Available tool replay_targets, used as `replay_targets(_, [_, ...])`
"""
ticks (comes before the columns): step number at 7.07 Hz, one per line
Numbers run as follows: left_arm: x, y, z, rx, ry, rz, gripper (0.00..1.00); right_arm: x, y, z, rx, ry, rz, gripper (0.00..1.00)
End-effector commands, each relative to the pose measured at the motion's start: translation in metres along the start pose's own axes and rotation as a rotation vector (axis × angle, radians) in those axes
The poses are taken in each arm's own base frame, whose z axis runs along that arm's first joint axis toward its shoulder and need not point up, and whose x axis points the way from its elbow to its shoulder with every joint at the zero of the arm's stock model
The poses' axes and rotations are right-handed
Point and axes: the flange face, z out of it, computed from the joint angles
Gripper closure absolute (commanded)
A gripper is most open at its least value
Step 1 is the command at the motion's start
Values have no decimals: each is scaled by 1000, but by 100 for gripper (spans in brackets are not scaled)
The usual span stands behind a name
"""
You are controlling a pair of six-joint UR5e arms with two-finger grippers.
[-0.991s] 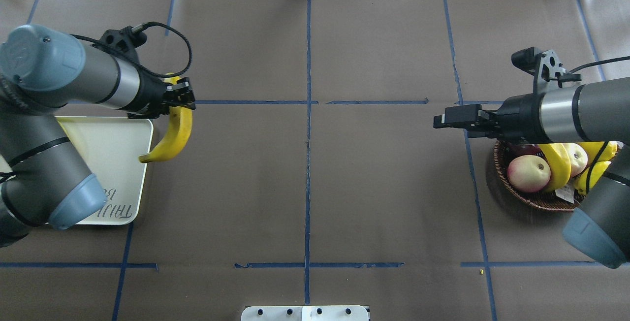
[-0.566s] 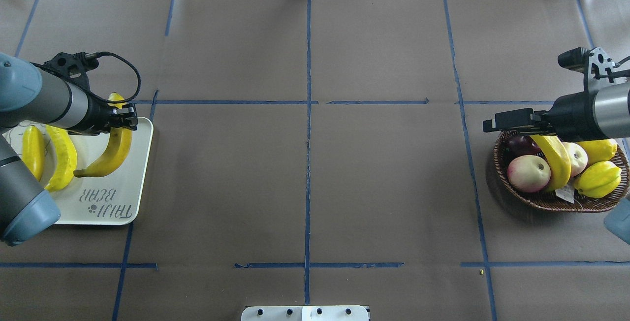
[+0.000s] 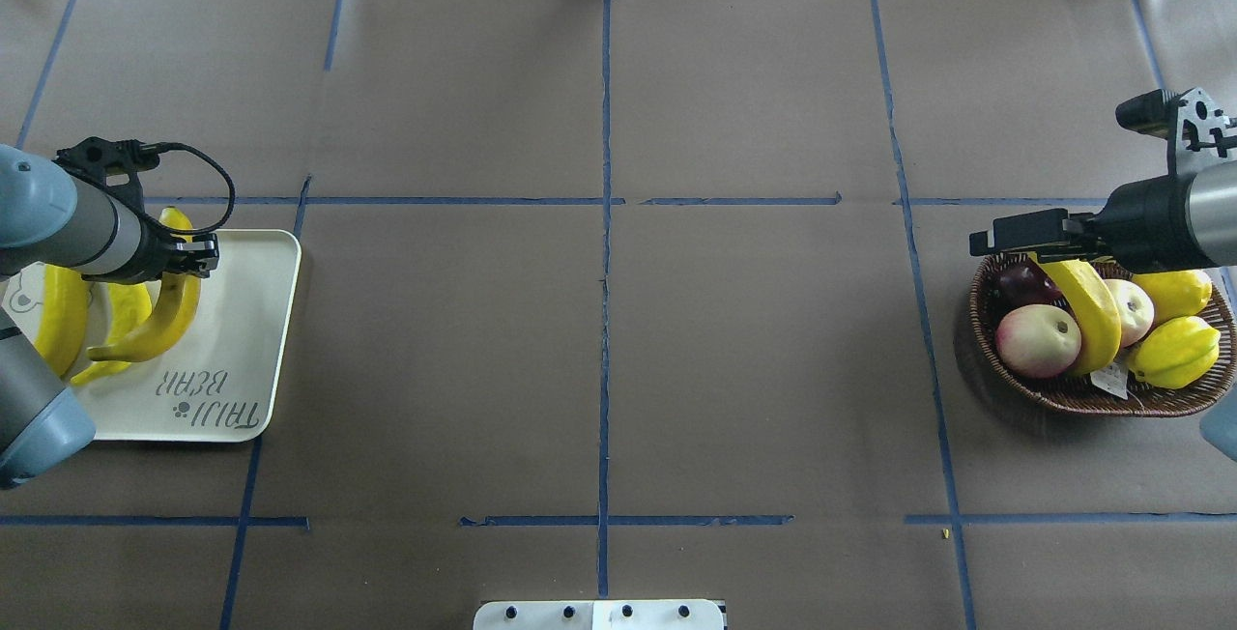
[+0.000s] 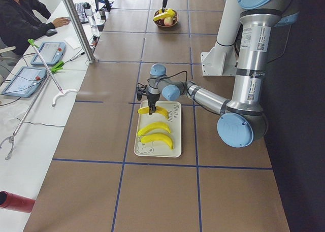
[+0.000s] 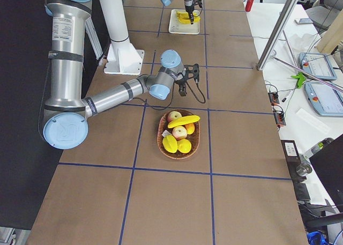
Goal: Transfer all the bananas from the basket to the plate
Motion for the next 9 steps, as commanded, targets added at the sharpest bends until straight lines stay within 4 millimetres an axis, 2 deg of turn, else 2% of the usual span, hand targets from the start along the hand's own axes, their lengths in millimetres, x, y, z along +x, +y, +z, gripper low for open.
replay_targets(1, [-10,-2,5,33,-24,63,0,4,-1,-1,3,7,7,0])
replay_targets(2, [-5,-6,-5,84,-24,67,0,19,4,0,-1,33,18,0])
replay_targets(3, [4,-5,-21,92,9,72,0,42,12,-4,-9,71,-18,0])
replay_targets(4, [19,-5,-49,98,67,80,0,74,27,-10,-29,122,-71,0])
replay_targets(5, [22,-8,-69,73,118,72,0,91,36,-10,-45,152,-91,0])
replay_targets(7, [25,-7,-78,44,149,63,0,132,39,10,-89,213,-157,0])
replay_targets(9, [26,-7,-81,45,155,65,0,154,41,28,-119,242,-173,0])
